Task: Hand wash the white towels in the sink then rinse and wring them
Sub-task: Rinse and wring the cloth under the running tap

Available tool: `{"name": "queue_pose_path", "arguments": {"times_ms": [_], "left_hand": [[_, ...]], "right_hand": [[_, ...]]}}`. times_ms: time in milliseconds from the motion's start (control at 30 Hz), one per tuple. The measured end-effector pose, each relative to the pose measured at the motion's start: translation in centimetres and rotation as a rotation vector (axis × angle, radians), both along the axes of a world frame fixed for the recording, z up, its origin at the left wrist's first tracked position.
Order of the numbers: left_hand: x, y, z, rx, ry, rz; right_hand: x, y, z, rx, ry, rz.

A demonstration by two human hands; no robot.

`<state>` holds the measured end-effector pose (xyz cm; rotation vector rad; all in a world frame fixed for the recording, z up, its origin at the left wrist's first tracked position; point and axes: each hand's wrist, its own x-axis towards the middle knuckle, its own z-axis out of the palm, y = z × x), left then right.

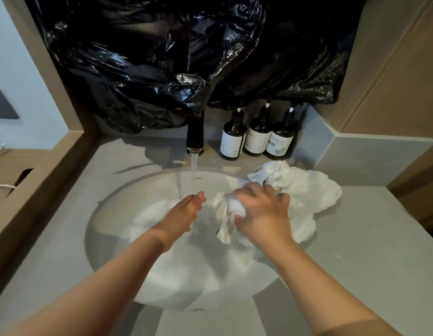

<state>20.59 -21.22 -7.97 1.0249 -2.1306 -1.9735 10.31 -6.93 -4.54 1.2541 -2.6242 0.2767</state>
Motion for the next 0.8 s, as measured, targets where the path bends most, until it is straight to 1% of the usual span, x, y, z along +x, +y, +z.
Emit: {"name": "queue_pose_path", "arguments": {"times_ms": [67, 133, 200, 267, 367, 433, 467, 533, 600, 633, 667, 700, 733, 767, 800], "left_hand": [[-0.1, -0.4, 0.5, 0.178, 0.04, 0.016], [-0.2, -1.0, 0.6, 0.276, 0.086, 0.037], [-0.2, -1.7, 0.7, 0.367, 0.142, 0.039], [0.0, -2.3, 0.7, 0.414, 0.188, 0.038], [-0.1, -3.4, 0.7, 0.388, 0.167, 0.084], [-1.0, -4.2, 0.4, 0.317, 0.101, 0.197], [-1.5, -4.5, 0.3, 0.303, 0.094, 0.267], [-2.8, -5.0, 0.2, 0.276, 0.145, 0.38], [-3.8, -5.4, 0.0, 0.193, 0.172, 0.437], [-4.3, -5.7, -0.1, 0.178, 0.171, 0.476], [-4.8, -5.9, -0.4, 0.207, 0.161, 0.509], [-5.4, -6.0, -0.5, 0.277, 0.163, 0.538], [-6.2, -6.1, -0.5, 0.352, 0.173, 0.563], [-6.9, -5.8, -0.3, 0.414, 0.17, 0.575], [-7.6, -5.5, -0.1, 0.465, 0.146, 0.569]], "right_hand": [[0.6, -1.2, 1.3, -0.016, -0.043, 0.046], [0.5, -2.3, 2.2, 0.057, -0.124, 0.056], [0.1, -3.7, 2.6, 0.044, -0.214, 0.059], [-0.3, -5.2, 2.3, -0.098, -0.465, 0.039], [0.1, -7.4, 1.0, -0.409, -0.856, -0.05], [0.3, -8.8, 0.3, -0.574, -1.148, -0.163], [0.4, -9.4, -0.1, -0.618, -1.268, -0.221], [0.1, -10.2, -0.8, -0.662, -1.402, -0.255], [-0.3, -10.6, -1.1, -0.673, -1.517, -0.189], [-0.7, -10.7, -1.3, -0.666, -1.584, -0.13], [-1.2, -11.0, -1.6, -0.677, -1.658, -0.094], [-1.5, -11.3, -2.1, -0.672, -1.678, -0.103], [-1.6, -11.7, -2.5, -0.655, -1.651, -0.162], [-1.7, -12.3, -3.3, -0.577, -1.542, -0.212], [-1.7, -12.5, -3.7, -0.511, -1.381, -0.266]]}}
